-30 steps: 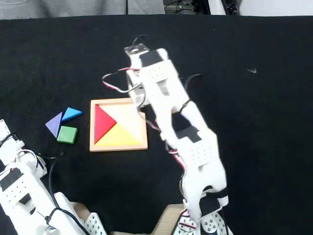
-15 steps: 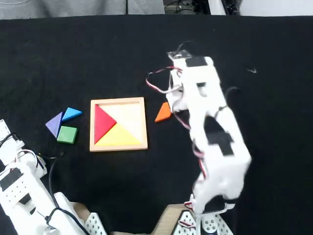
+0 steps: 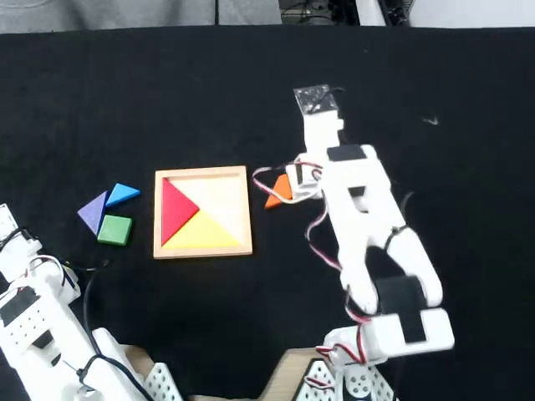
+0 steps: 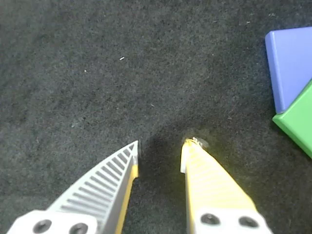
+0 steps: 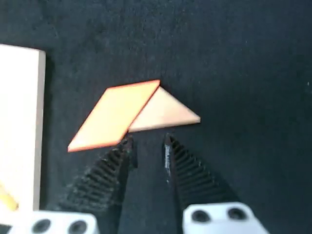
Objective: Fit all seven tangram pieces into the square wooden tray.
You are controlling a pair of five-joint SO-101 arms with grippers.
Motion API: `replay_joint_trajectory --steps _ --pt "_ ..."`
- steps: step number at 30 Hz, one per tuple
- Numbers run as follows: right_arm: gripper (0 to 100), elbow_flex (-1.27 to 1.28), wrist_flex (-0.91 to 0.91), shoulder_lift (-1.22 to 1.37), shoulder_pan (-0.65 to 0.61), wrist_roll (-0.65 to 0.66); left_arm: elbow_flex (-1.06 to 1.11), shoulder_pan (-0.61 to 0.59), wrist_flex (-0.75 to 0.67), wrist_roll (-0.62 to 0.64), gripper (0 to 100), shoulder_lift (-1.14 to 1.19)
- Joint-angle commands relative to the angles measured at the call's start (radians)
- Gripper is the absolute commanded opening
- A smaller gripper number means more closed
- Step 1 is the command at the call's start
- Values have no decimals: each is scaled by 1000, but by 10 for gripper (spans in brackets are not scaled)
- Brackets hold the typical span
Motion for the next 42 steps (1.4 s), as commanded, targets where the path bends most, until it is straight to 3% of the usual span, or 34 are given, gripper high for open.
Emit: replay_joint_trajectory --steps 1,8,13,18,25,29,36,42 --pt "92 -131 -18 102 0 6 -7 10 -18 9 159 -14" --pt "70 -208 -15 260 84 14 -7 10 -20 9 159 -14" --pt "15 -234 8 234 176 120 -7 12 -20 9 159 -14" --pt "54 -203 71 111 89 117 -7 12 -20 9 159 -14" --pt "56 -200 -66 114 -87 123 -7 12 -20 9 159 -14" --pt "8 -346 -41 272 -64 121 -7 12 -20 9 159 -14" --pt "11 -659 170 521 9 118 -7 12 -20 9 159 -14" --pt "11 -694 207 579 9 124 4 42 -21 9 159 -14"
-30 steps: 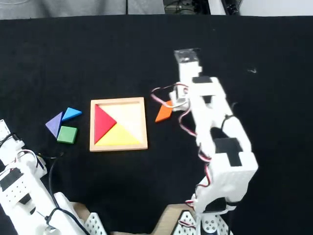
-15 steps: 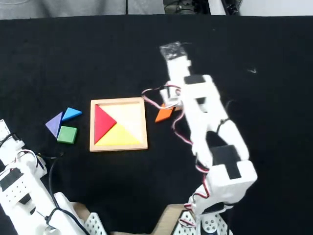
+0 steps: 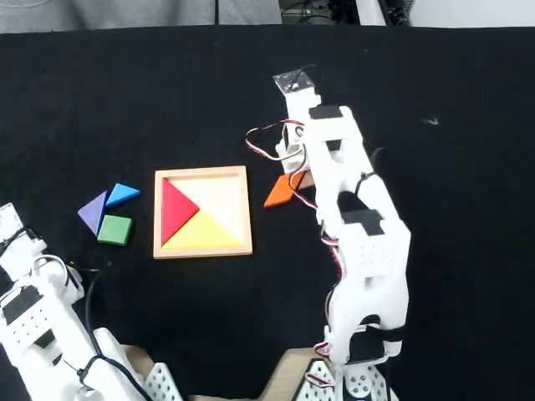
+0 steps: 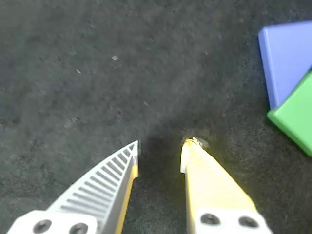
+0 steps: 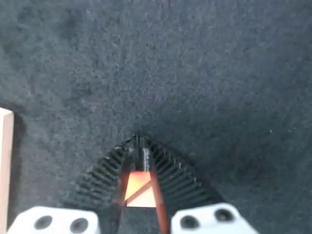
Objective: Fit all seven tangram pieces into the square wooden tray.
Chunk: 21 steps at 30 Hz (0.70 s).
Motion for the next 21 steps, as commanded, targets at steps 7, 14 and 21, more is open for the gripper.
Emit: replay_joint_trajectory --steps 7,14,21 --pt "11 -41 121 -28 -64 115 -8 16 -21 9 159 -14" --pt "11 124 167 -193 -97 296 -8 16 -21 9 159 -14" --pt "12 559 -46 -576 -101 534 -8 15 -21 8 159 -14"
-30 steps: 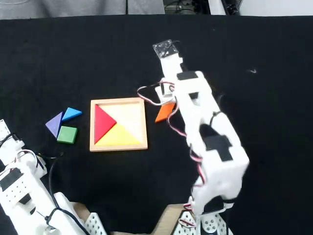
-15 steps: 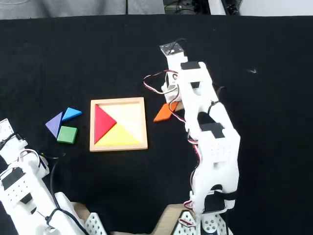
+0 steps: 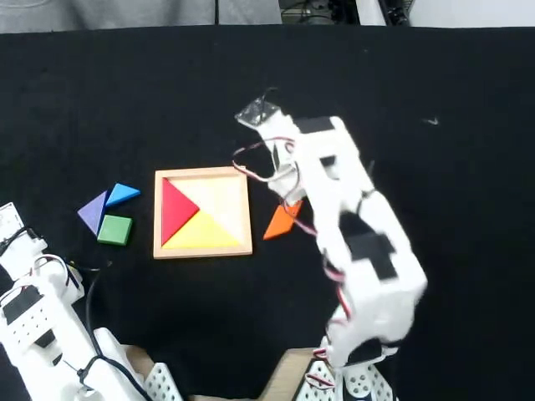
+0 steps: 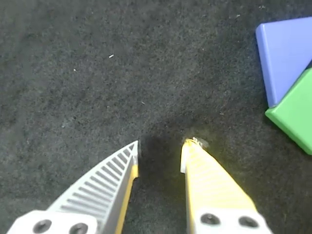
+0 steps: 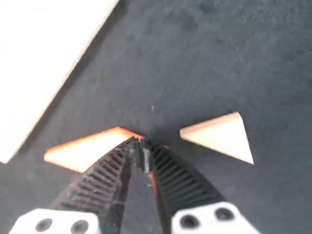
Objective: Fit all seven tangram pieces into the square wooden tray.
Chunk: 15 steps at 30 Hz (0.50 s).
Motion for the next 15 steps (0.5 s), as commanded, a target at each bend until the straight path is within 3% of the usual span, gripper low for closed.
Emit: replay_joint_trajectory --steps 1,8,15 --pt "14 242 -167 -259 -28 138 -8 12 -21 8 159 -14" --pt "216 501 -267 -354 -52 245 -8 10 -21 5 159 -14" --pt "202 490 -302 -262 -54 292 -8 12 -21 3 159 -14"
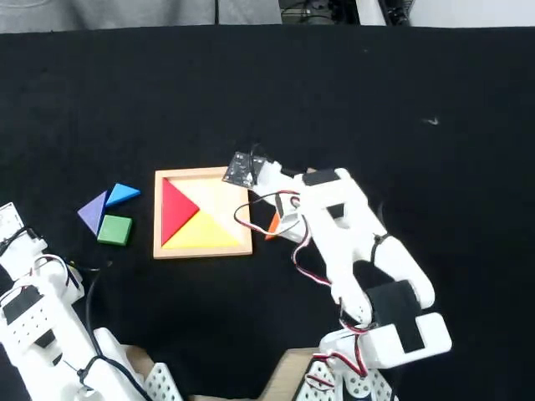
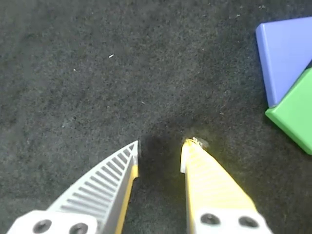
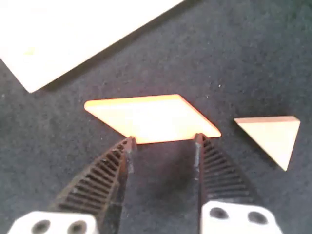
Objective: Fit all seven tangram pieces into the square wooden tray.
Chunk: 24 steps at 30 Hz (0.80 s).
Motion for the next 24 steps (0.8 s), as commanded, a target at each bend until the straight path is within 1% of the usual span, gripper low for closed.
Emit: replay_joint_trajectory --steps 1,5,8,13,18,21,24 --pt "202 -21 -32 28 -12 15 -8 12 -21 3 159 -14" --pt "202 -18 -20 28 -29 20 -8 12 -21 3 159 -14" --pt "202 -27 37 21 -52 21 -8 12 -21 3 159 -14" --pt "202 13 43 -91 -69 25 -8 12 -21 3 159 -14" --pt "202 74 44 -139 -71 83 -8 8 -21 3 159 -14" --pt "201 79 48 -134 -94 81 -8 8 -21 3 159 -14" --pt "200 54 89 -140 -133 80 -8 8 -21 3 159 -14"
